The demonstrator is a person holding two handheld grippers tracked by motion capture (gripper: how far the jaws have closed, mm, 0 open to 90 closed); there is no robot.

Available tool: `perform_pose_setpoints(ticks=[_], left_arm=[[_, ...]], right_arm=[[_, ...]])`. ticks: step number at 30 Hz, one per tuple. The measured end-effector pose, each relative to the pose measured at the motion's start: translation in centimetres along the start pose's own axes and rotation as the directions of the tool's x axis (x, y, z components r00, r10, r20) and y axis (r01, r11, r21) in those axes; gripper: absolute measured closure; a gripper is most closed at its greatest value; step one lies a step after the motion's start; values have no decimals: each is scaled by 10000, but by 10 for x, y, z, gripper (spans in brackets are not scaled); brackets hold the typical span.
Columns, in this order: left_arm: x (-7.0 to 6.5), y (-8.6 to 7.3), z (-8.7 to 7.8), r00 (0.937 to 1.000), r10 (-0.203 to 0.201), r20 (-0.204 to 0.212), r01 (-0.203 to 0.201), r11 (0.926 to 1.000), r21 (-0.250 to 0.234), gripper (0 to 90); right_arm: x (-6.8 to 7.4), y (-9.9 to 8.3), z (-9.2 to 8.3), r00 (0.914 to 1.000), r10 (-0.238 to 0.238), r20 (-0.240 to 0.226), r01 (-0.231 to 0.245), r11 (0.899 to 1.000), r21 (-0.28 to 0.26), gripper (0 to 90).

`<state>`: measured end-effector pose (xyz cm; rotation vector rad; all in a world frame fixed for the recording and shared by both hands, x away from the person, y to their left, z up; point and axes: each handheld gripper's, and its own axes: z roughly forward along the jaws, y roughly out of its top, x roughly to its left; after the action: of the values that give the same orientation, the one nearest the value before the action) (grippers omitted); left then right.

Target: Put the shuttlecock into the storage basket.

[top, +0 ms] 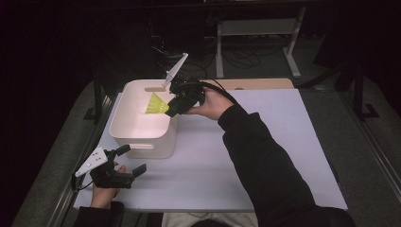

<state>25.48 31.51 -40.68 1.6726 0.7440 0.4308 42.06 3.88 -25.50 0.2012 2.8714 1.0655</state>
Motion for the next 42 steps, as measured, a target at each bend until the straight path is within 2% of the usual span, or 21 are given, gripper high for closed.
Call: perform_pose_setpoints(ticks=[23,27,42], left_arm=[[0,0,0,10000,3,-1,-3,10000,3,0],[0,0,0,10000,-1,2,1,10000,3,0],[0,0,0,10000,-4,23,4,10000,6,0]], right_arm=[[3,13,21,9993,-142,-349,141,9999,-46,634],[4,14,25,9984,-162,-534,156,9998,-118,635],[5,14,44,9966,-122,-809,134,9998,145,634]])
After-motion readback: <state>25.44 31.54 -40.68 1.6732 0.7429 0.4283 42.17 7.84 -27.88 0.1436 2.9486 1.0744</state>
